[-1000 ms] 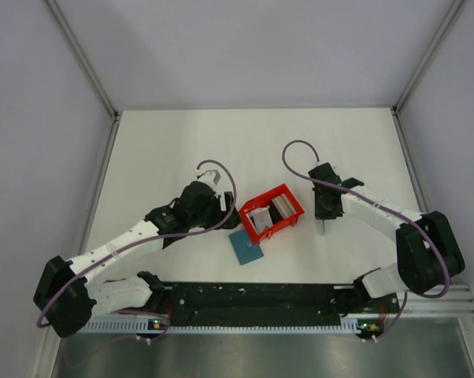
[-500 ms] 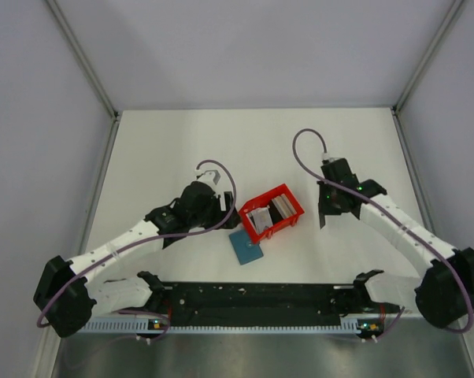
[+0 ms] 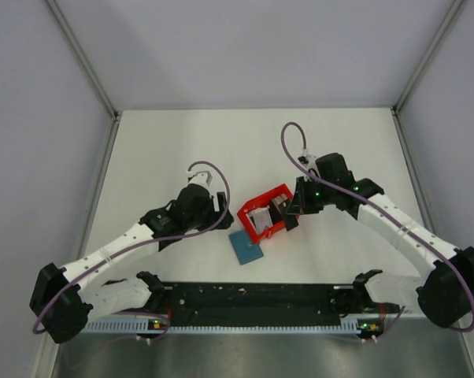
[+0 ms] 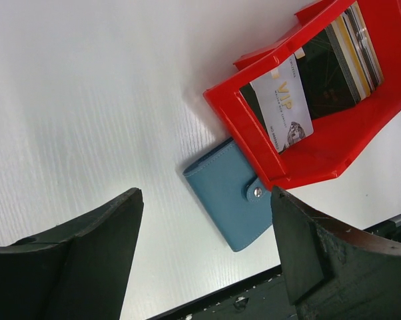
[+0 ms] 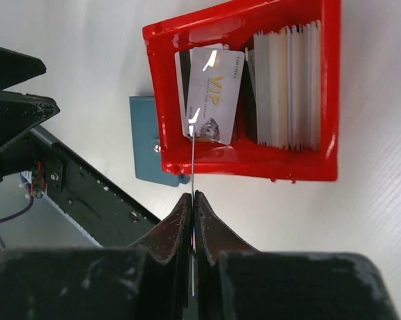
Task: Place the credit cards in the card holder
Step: Move the storage box to the center of the board.
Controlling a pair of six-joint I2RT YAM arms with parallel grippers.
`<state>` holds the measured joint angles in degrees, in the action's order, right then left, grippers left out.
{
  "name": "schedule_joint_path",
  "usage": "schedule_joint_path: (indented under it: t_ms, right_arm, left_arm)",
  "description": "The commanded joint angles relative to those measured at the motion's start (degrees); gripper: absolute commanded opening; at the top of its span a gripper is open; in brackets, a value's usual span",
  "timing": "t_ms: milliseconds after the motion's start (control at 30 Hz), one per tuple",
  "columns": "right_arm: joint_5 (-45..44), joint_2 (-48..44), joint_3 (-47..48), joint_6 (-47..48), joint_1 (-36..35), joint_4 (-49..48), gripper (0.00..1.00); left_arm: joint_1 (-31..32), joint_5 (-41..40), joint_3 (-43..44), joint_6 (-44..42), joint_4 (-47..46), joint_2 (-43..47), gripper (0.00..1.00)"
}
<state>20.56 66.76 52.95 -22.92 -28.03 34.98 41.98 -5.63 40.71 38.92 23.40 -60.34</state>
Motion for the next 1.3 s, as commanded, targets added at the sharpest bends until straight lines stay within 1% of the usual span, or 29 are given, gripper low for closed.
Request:
schedule_joint_path:
  t_ms: [0, 67, 133, 267, 367, 533, 667, 967, 1033, 1200, 1233, 1267]
  right_arm:
    - [-0.4, 4.2, 2.9, -3.9, -2.5, -8.6, 0.00]
    - [-2.3, 6.7, 4.1, -4.2, -2.6, -9.9, 0.00]
    - [-6.0, 8.6, 5.6, -3.8, -2.6, -10.4, 0.00]
    - [-10.6, 12.8, 10.0, -0.1, -2.6, -10.4, 0.00]
    - [-12.3, 14.9, 11.0, 4.1, -2.6, -9.5, 0.00]
    - [-15.1, 15.2, 9.6, 12.7, -2.5, -7.1, 0.00]
    - [-14.7, 16.8, 8.5, 17.7, -1.7, -6.4, 0.00]
    - [-19.8, 17.7, 8.1, 21.1, 1.9, -5.9, 0.00]
    - [-23.3, 17.9, 8.3, 21.7, 2.5, -5.7, 0.00]
    - [-26.5, 17.5, 8.9, 22.6, 3.9, -5.3, 0.00]
    - [-27.0, 17.4, 9.0, 24.7, 3.9, -5.3, 0.00]
    - [-27.2, 17.3, 9.1, 25.0, 4.0, -5.3, 0.00]
  left_arm:
    - [-0.2, -1.8, -0.4, 0.9, 1.0, 2.9, 0.81]
    - [-0.3, -1.7, -0.6, 1.2, 1.5, 3.6, 0.82]
    - [-0.3, -1.8, -1.1, 1.3, 1.9, 4.1, 0.82]
    - [-0.4, -1.8, -1.5, 1.5, 2.1, 4.8, 0.81]
    - [-0.3, -2.0, -1.4, 1.5, 2.3, 5.0, 0.82]
    - [-0.5, -2.4, -1.3, 0.9, 2.4, 5.2, 0.82]
    - [-0.5, -1.9, -1.3, 0.2, 1.1, 4.9, 0.82]
    - [-0.5, -1.8, -0.6, -0.6, 1.1, 4.4, 0.82]
    - [-0.4, -1.6, -0.5, -0.7, 1.1, 4.3, 0.82]
    - [-0.5, -1.2, -0.9, -1.0, 1.2, 4.5, 0.82]
    - [-0.5, -1.1, -1.0, -1.0, 1.0, 4.4, 0.82]
    - [-0.5, -0.9, -1.2, -0.9, 0.9, 4.4, 0.82]
